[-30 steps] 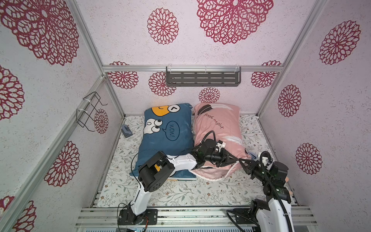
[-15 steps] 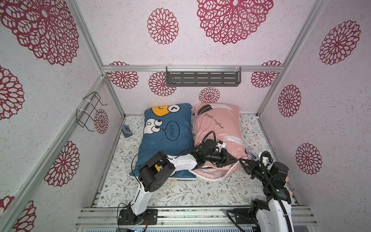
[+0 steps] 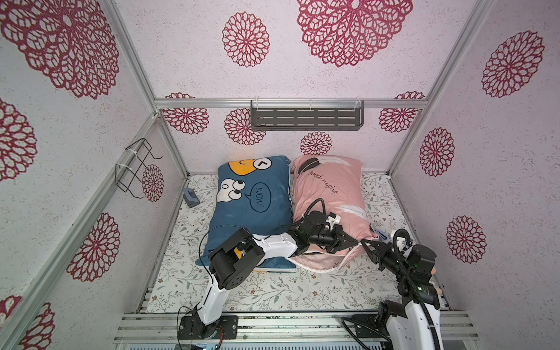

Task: Zip up pillowcases
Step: Zip the zipper on the pillowcase.

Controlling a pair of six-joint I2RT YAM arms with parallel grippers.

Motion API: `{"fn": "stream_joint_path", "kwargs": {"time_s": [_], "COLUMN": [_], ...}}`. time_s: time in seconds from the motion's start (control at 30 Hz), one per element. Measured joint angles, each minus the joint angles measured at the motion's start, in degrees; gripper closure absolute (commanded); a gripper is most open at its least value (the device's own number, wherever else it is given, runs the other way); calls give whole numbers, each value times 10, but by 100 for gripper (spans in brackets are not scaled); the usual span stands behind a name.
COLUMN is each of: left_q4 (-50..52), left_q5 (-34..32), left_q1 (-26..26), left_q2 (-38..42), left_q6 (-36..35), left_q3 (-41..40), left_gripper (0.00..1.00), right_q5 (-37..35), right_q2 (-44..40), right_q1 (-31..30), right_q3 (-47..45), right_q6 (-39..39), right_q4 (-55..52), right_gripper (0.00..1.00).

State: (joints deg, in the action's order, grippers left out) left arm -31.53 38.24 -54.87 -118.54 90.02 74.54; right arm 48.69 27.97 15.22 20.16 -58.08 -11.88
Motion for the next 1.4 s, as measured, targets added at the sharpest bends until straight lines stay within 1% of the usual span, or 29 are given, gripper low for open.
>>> {"fn": "stream_joint_path", "kwargs": {"time_s": [0.2,0.4,0.63,0.77,1.07,1.4], "left_q4": [13,80,179,236,293,403], "left_q5": [-3,-17,-44,-54,-65,-108], "left_q1": [-1,-2,-2,-2,-2,-2], "left_q2": [5,41,94,96,96,106], "left_q6": [-20,-67,-146,-186,-233,-303], "left_q3": [-1,-1,5,16,30,34], "left_gripper": [100,100,100,100,100,100], "right_q5": [-12,-20,-20,-23,-25,-41], "right_q2": [-15,-19,-19,-17,0,19], "right_q1": [0,0,0,0,0,0], "right_q3": [26,48,77,82,91,117], "right_q6": [1,1,1,1,0,-2], "right_q4": [-31,-49,-58,-59,-60,-36], "right_gripper": [100,100,100,100,100,100]}}
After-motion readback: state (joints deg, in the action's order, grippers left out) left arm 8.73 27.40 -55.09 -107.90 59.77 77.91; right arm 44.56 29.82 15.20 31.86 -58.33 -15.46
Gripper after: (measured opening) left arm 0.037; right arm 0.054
